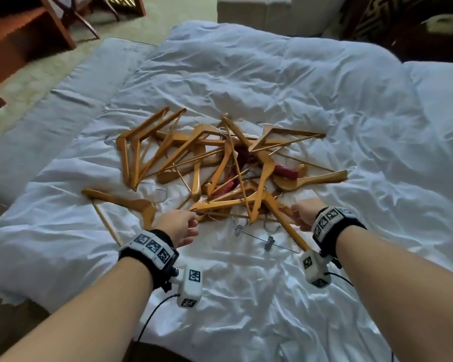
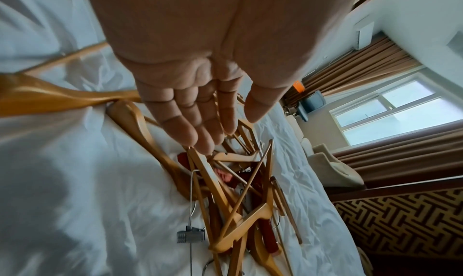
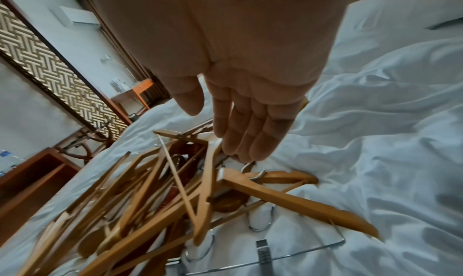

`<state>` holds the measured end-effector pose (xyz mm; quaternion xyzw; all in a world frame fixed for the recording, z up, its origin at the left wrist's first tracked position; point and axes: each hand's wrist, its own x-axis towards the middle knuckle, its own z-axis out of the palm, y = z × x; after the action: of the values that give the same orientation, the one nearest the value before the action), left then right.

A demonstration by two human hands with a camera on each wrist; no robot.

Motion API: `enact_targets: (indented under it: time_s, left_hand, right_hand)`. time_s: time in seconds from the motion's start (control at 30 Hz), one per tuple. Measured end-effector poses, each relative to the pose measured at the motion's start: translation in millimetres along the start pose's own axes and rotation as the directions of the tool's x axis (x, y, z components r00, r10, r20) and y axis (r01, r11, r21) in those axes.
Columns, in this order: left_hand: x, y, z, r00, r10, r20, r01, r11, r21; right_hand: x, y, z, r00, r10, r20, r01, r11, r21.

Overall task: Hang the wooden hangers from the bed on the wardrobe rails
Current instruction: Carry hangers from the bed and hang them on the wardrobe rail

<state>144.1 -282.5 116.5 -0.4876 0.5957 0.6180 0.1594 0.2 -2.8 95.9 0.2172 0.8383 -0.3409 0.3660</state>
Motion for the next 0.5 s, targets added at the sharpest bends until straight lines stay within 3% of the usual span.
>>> enact_targets:
  time_s: [0.23, 0.4, 0.5]
  left_hand:
    - [46.8, 16.6, 65.9, 0.996, -0.076, 0.049, 0.072, 0.994, 0.081]
    - [62.4, 25.5, 90.5, 0.992, -0.102, 0.071, 0.095, 0.991, 0.092]
    - [71.4, 22.5, 98.9, 0.99, -0.122, 0.07, 0.115, 0.988, 0.101]
  right_hand:
    - [66.0, 4.7, 29.9, 0.991, 0.054, 0.124, -0.073, 0.986, 0.153]
    - [92.6, -7.3, 73.6, 0.944, 0.087, 0.318, -0.171, 0.954, 0.245]
    - [105.5, -7.8, 90.6, 0.937, 0.088, 0.337, -0.188, 0.943, 0.275]
